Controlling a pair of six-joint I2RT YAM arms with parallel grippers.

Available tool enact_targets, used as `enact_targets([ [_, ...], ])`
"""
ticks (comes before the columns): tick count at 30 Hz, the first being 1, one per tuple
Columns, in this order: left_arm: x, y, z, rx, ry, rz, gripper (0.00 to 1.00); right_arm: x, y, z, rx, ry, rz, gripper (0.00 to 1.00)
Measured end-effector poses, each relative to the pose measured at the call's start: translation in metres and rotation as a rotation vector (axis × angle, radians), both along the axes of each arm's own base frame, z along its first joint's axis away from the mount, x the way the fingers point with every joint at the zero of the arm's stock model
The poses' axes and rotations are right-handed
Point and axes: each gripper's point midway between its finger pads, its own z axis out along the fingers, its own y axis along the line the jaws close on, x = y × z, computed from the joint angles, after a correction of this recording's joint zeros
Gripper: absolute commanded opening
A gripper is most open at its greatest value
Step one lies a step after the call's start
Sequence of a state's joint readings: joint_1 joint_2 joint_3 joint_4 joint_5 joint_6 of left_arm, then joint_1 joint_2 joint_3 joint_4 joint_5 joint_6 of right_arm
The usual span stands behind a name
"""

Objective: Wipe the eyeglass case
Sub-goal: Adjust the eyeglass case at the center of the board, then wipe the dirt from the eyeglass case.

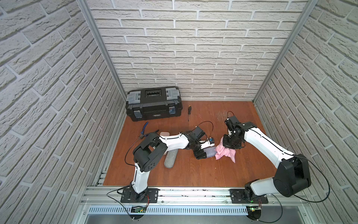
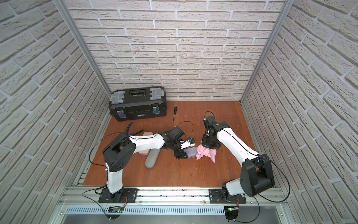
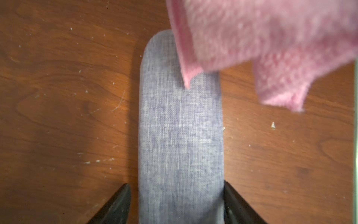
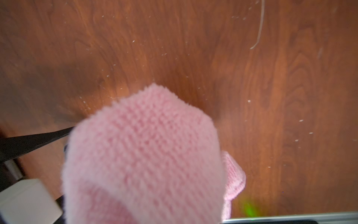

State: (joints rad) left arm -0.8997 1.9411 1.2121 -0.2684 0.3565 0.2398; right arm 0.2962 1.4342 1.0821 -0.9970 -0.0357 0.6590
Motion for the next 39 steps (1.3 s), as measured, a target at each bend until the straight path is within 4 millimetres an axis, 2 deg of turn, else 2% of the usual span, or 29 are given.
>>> enact_targets([
  [6, -0.004, 0.001, -0.006, -0.004, -0.022, 0.018, 0.67, 0.003, 0.037, -0.028, 0.146, 0.031, -0.052, 0.02],
  [9, -0.007, 0.004, -0.007, -0.013, -0.044, 0.030, 0.66, 0.002, 0.040, -0.047, 0.154, 0.081, -0.070, 0.02],
  [12, -0.008, 0.002, -0.003, -0.037, -0.063, 0.048, 0.63, 0.004, 0.028, -0.053, 0.140, 0.103, -0.081, 0.02],
  [15, -0.011, 0.003, -0.006, -0.037, -0.078, 0.062, 0.60, 0.009, -0.013, -0.054, -0.044, 0.097, -0.079, 0.02],
  [18, -0.013, 0.003, -0.008, -0.035, -0.101, 0.074, 0.57, 0.019, -0.045, -0.039, -0.226, 0.066, -0.048, 0.02],
  [20, -0.013, 0.004, -0.008, -0.031, -0.115, 0.089, 0.56, 0.025, -0.046, -0.024, -0.262, 0.026, -0.019, 0.02],
  [23, -0.014, 0.005, -0.008, -0.027, -0.142, 0.112, 0.56, 0.028, -0.024, -0.005, -0.195, -0.036, 0.018, 0.02],
  [25, -0.013, 0.007, -0.008, -0.022, -0.159, 0.131, 0.56, 0.023, 0.000, -0.004, -0.095, -0.045, 0.028, 0.02],
  [28, -0.013, 0.008, -0.008, -0.019, -0.180, 0.152, 0.56, 0.012, 0.030, -0.025, 0.061, 0.002, 0.011, 0.02],
  [30, -0.013, 0.008, -0.008, -0.016, -0.196, 0.162, 0.56, 0.001, 0.036, -0.045, 0.109, 0.069, -0.007, 0.02],
  [31, -0.013, 0.007, -0.006, -0.020, -0.207, 0.164, 0.56, -0.002, 0.034, -0.053, 0.119, 0.099, -0.023, 0.02],
  [33, -0.013, 0.007, -0.003, -0.021, -0.221, 0.172, 0.55, 0.004, 0.022, -0.053, 0.117, 0.107, -0.043, 0.02],
  [36, -0.015, 0.009, -0.007, -0.010, -0.239, 0.177, 0.55, 0.013, -0.019, -0.054, -0.071, 0.117, -0.040, 0.02],
  [37, -0.015, 0.009, -0.007, -0.011, -0.245, 0.179, 0.55, 0.018, -0.035, -0.049, -0.160, 0.111, -0.030, 0.02],
  [39, -0.016, 0.010, -0.007, -0.009, -0.255, 0.180, 0.55, 0.030, -0.052, -0.032, -0.286, 0.074, 0.003, 0.02],
])
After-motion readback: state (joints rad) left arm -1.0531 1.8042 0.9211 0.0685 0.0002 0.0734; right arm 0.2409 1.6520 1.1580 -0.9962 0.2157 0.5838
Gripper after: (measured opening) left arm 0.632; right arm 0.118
